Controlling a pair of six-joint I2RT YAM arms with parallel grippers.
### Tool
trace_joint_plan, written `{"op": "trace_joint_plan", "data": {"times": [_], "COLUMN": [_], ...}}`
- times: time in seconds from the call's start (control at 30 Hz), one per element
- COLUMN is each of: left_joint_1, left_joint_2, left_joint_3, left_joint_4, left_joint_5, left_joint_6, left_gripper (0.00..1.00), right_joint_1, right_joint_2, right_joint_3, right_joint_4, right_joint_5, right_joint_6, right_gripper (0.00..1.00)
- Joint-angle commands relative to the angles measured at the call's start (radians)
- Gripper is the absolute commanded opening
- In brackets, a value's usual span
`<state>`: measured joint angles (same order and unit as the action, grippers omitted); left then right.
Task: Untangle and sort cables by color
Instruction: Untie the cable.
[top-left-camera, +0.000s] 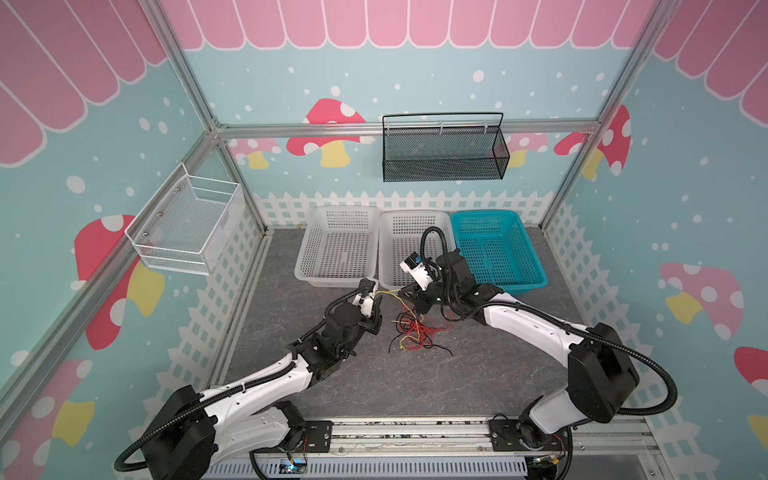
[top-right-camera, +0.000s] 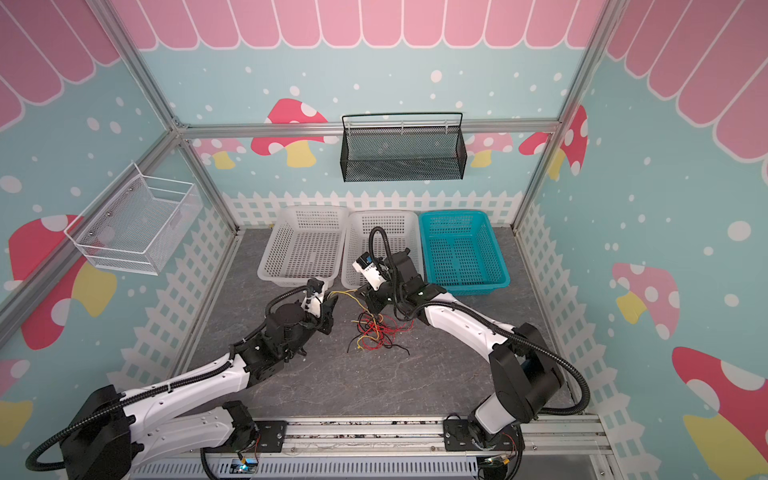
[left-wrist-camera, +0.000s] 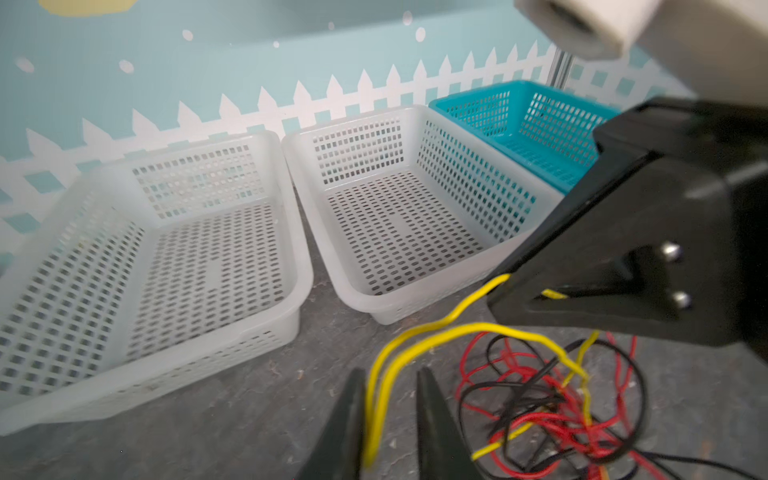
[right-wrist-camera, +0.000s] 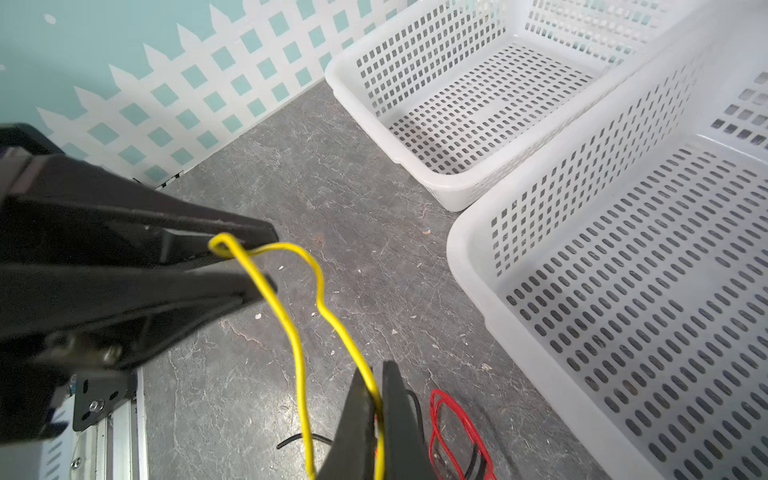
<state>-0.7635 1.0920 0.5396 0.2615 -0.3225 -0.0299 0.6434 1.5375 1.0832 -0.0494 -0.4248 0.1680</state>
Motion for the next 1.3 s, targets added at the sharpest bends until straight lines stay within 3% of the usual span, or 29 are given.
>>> {"op": "trace_joint_plan", "data": {"times": [0.0, 0.17, 0.5, 0.93, 1.1, 1.27], "left_joint_1": [-0.005, -0.005, -0.014, -0.131, -0.148, -0.151], "left_joint_2": [-0.024, -0.062, 0.000, 0.261, 0.322, 0.369], "left_joint_3": [-0.032, -0.082, -0.139, -0.100, -0.078, -0.069], "left_joint_4": [0.036, 0.085, 0.262, 0.548, 0.571, 0.598], "left_joint_5": [0.009, 0.026, 0.150, 0.124, 0.089, 0.027], "left_joint_6": [-0.013, -0.049, -0.177, -0.155, -0.145, -0.133], "left_gripper": [0.45, 0.69, 0.77, 0.73, 0.65, 0.16], "right_joint_1": [0.005, 0.004, 0.004, 0.008, 0.007, 0.007], "right_joint_2": [-0.047, -0.084, -0.134, -0.152, -0.164, -0.207], "right_joint_3": [0.013, -0.021, -0.059, -0.069, -0.066, -0.073], "right_joint_4": [0.063, 0.089, 0.149, 0.190, 0.203, 0.198], "right_joint_5": [0.047, 0.167, 0.146, 0.128, 0.098, 0.098], "right_joint_6": [0.055, 0.139, 0.211, 0.249, 0.259, 0.268], "right_gripper": [0.00, 0.00, 0.00, 0.00, 0.00, 0.00]}}
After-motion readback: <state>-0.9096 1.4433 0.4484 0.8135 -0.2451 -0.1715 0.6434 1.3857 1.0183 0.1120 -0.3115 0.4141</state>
